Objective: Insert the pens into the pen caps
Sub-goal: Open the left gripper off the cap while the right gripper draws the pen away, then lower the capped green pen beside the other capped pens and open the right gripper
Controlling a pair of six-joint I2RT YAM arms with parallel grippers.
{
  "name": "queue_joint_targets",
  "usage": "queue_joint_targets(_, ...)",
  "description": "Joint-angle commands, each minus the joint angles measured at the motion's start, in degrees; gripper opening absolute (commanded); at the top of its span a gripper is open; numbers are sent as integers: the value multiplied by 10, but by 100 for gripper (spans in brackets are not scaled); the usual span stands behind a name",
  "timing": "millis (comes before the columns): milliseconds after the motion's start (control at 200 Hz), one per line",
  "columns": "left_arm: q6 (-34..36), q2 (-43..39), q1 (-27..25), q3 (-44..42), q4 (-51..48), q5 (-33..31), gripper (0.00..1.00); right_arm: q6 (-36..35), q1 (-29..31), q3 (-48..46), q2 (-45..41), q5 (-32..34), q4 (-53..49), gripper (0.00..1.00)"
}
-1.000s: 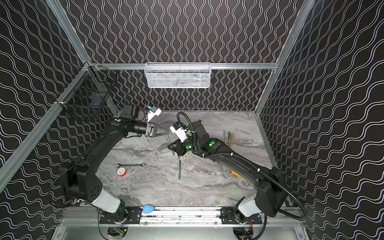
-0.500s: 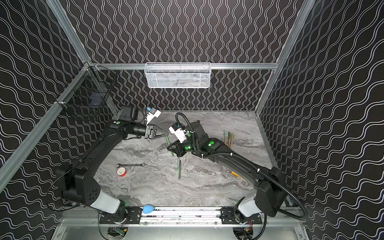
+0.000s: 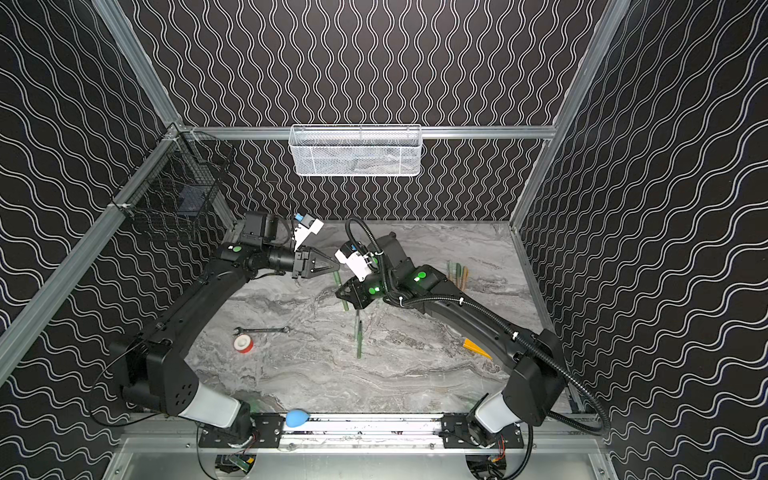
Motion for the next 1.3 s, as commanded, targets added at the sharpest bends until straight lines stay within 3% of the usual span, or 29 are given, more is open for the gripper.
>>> queue_joint_targets(0,-10,-4,0,-6,-46,32,7,1,-4,-17,-19,18,111,0)
queue_joint_targets(35,-21,-6,5,-9,-34,40,16,4,-5,-28,-25,18,109,0)
queue_joint_targets(70,-32,-8,10,-10,-21,47,34,7,-7,-39,-31,16,105,0)
queue_joint_targets(140,-57,-15,21,-15,10,53,57,12,-13,-53,-36,25,81,0)
queue_joint_targets(210,-74,-20,32,-19,30,52,73,16,-23,-62,-38,51,47,0)
queue_joint_targets(285,-85,-24,39,-23,39,45,98,20,-40,-68,-35,76,7,0)
queue_joint_targets(556,-75,-28,41,-20,13,7,99,37,-166,-3,72,192,-174,0)
queue_joint_targets(796,-54,-50,41,-28,-21,-30,99,-4,-276,49,182,287,-220,0)
queue_joint_targets(996,-51,-78,41,-48,-24,-49,99,-29,-297,113,286,377,-248,8)
queue_joint_targets(1111,-49,-85,41,-52,-28,-55,99,-29,-306,140,321,395,-256,18)
queue_joint_targets(1296,-45,-87,41,-57,-30,-61,99,-36,-312,172,361,414,-272,24)
